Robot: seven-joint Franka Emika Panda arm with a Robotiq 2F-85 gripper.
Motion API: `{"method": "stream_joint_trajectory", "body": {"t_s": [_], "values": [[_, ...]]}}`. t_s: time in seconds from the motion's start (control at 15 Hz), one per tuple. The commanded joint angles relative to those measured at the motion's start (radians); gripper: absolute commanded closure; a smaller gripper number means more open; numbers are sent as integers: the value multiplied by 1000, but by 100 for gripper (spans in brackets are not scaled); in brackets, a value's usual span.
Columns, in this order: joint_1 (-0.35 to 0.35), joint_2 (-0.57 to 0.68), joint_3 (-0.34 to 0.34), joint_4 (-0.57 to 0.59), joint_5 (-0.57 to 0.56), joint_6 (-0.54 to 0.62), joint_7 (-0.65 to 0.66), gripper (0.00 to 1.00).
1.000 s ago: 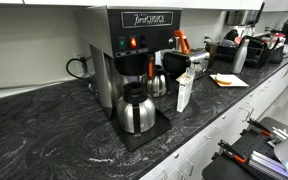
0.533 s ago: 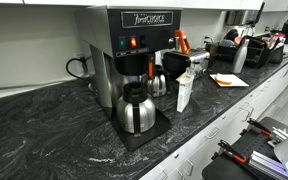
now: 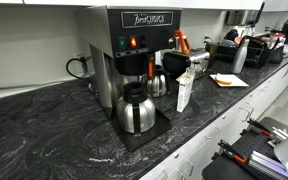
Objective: Open one of the overhead cabinets
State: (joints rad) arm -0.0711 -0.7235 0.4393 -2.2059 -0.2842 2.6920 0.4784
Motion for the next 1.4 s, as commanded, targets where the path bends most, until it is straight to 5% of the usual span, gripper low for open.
{"method": "stream_joint_trajectory", "body": {"t_s": [0.0,1.33], "values": [[-5,7,7,-25,47,85,-11,0],[-140,98,101,-29,29,184,-4,0]]}}
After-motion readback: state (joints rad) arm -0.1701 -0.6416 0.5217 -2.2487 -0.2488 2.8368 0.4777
